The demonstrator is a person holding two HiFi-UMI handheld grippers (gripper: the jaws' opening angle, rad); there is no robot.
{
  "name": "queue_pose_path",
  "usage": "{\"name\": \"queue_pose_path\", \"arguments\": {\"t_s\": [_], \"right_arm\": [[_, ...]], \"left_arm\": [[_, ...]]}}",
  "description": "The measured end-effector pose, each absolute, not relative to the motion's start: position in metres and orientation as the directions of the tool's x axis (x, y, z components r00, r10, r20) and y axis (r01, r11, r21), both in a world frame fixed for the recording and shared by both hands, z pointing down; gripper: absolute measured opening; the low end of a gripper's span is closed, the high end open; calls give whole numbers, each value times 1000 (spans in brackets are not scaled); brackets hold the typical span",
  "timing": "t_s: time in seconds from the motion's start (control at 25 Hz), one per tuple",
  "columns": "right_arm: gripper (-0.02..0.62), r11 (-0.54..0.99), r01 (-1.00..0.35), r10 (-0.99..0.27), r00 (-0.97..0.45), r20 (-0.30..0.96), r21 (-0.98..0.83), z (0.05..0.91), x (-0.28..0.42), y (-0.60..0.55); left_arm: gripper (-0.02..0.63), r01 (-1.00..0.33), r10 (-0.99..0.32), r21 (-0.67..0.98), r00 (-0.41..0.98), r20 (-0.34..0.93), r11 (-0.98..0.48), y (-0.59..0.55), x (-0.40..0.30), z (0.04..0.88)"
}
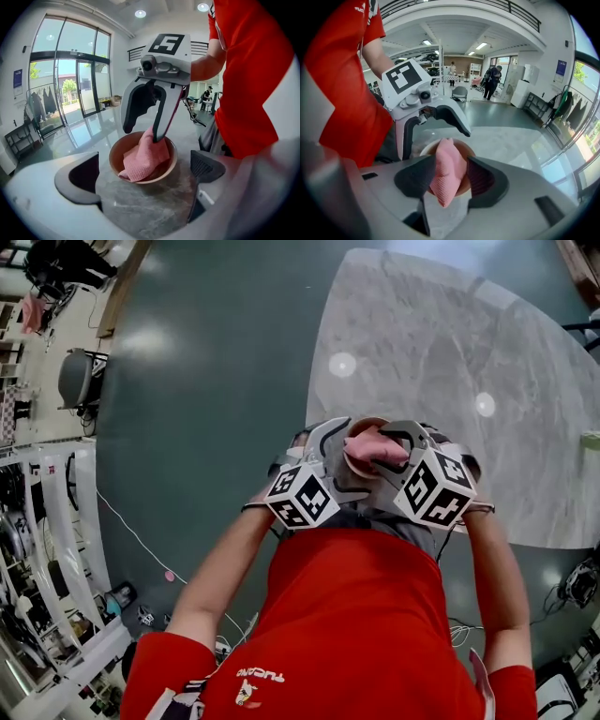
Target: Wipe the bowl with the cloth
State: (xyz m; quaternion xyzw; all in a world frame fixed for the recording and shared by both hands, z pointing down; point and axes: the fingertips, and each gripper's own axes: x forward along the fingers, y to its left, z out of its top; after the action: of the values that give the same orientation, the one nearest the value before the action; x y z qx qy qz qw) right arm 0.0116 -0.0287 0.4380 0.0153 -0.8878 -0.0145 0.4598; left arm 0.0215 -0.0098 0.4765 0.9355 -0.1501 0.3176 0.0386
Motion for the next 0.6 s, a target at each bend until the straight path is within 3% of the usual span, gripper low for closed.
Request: {"name": "queue_pose_path", "arguments": {"t_s": [0.6], "right_arm": [[210, 999, 46, 32, -444, 896, -13, 465, 15, -19]], "left_arm": [[586, -222, -179, 1, 790, 587, -975, -23, 47, 504]]}}
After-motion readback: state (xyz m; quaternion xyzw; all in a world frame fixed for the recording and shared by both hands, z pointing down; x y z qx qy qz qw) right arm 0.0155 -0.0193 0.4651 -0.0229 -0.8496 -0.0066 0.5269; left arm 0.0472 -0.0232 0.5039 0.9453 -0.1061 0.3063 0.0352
